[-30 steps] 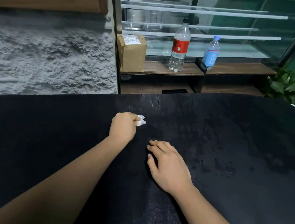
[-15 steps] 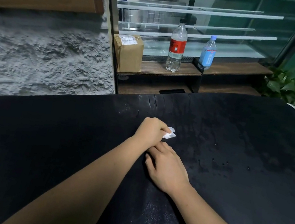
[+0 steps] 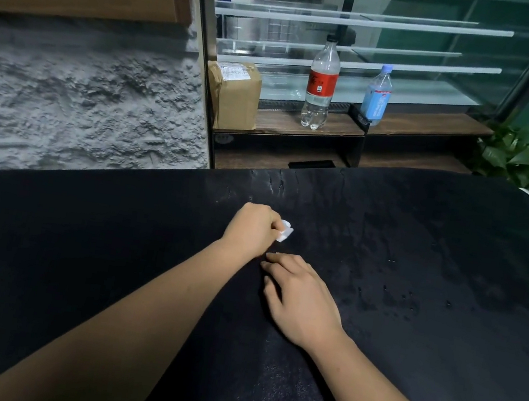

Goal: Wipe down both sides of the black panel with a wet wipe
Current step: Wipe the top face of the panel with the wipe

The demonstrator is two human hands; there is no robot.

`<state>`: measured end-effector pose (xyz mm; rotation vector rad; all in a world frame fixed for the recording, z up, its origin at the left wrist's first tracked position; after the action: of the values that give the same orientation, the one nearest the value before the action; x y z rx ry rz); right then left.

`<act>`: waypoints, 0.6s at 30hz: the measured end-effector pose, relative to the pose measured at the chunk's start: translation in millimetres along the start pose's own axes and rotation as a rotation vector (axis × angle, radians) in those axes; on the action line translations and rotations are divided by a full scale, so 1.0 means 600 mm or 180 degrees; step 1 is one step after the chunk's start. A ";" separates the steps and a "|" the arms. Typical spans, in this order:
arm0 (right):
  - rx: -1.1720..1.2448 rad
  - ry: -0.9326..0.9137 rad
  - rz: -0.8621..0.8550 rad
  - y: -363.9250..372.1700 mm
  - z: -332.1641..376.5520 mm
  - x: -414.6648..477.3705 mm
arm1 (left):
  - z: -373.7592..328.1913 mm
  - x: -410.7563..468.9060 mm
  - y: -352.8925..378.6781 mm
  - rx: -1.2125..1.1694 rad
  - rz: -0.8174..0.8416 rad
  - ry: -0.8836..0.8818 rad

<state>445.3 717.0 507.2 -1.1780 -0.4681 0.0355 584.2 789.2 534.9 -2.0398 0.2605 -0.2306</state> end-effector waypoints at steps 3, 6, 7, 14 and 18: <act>-0.0014 0.0007 -0.0004 0.000 0.000 0.000 | 0.048 0.007 -0.025 -0.0053 -0.0173 -0.0147; -0.0007 0.0012 -0.0006 0.001 0.001 0.000 | 0.091 0.010 -0.043 -0.0076 -0.0297 -0.0281; -0.0006 0.0018 -0.0015 0.000 0.000 -0.001 | 0.104 0.010 -0.049 -0.0105 -0.0343 -0.0332; 0.0001 0.0043 -0.0015 0.003 -0.002 -0.001 | 0.175 0.010 -0.088 -0.0053 -0.0631 -0.0645; -0.0023 0.0051 -0.0048 0.003 -0.003 -0.001 | 0.176 0.006 -0.090 -0.0118 -0.0837 -0.0828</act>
<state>445.9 716.1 504.6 -1.1808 -0.4632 0.0113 621.0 901.8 534.4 -2.1123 -0.1671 -0.1199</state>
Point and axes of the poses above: each hand's wrist, its own x-axis towards the middle knuckle, its own y-axis out of the palm, z = x × y, the point moved 9 cm from there along x, towards the middle knuckle, and after that the axes turned 9 degrees about -y, right-handed, at the moved point
